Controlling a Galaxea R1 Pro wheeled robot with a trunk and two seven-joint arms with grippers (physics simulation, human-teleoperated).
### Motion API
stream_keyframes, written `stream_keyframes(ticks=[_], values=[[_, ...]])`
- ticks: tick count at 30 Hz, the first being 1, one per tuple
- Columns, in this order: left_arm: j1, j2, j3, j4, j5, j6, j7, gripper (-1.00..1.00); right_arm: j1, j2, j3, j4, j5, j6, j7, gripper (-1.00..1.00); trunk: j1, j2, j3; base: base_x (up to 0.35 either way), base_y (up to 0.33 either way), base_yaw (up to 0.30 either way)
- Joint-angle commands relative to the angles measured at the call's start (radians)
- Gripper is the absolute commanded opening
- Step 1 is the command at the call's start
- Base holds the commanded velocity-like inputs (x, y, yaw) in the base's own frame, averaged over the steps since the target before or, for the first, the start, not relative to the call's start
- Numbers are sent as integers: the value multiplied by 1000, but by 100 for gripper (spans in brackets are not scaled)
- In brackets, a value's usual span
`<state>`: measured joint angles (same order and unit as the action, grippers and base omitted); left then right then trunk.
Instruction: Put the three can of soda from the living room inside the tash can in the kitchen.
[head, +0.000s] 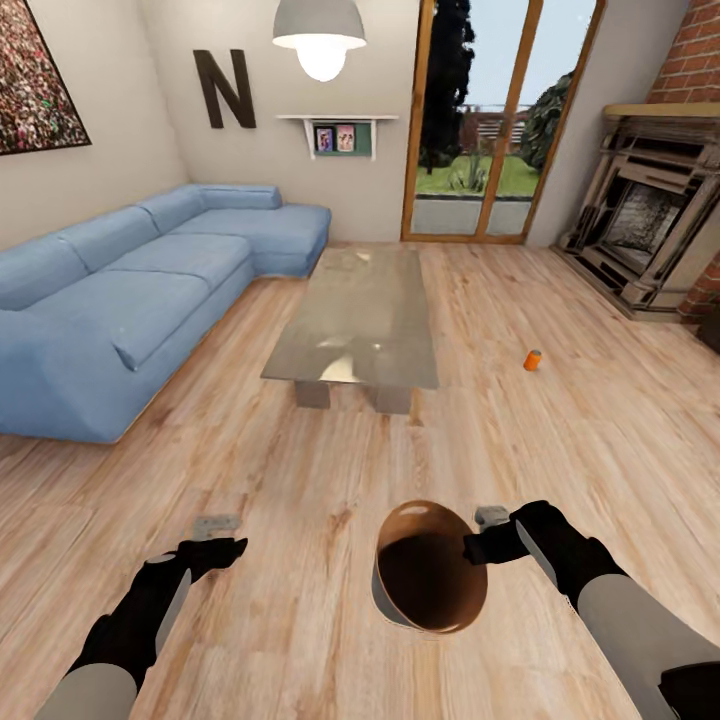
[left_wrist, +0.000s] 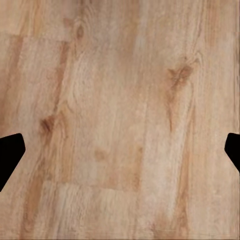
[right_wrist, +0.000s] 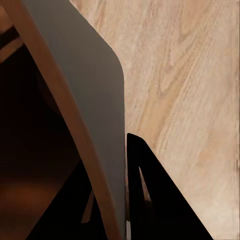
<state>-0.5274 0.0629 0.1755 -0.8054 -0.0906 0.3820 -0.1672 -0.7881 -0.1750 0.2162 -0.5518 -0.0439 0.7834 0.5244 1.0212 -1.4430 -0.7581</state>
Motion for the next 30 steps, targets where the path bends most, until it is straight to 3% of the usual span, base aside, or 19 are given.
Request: stream_keyframes(ticks=[1, 11, 22, 30], values=[[0, 0, 0, 0, 0, 0, 0, 100, 0, 0, -1, 0, -24, 7, 5, -100, 0, 0, 0, 267, -191, -216], [0, 0, 0, 0, 0, 0, 1, 100, 0, 1, -1, 0, -24, 6, 5, -100, 0, 0, 0, 289, -164, -165], [0, -1, 0, 0, -1, 0, 1, 100, 0, 2, -1, 1, -25, 5, 5, -100, 0, 0, -2, 298, -158, -40], [0, -2, -1, 0, -1, 0, 2, 100, 0, 2, -1, 0, -27, 5, 6, -100, 0, 0, -5, 247, -233, -199]])
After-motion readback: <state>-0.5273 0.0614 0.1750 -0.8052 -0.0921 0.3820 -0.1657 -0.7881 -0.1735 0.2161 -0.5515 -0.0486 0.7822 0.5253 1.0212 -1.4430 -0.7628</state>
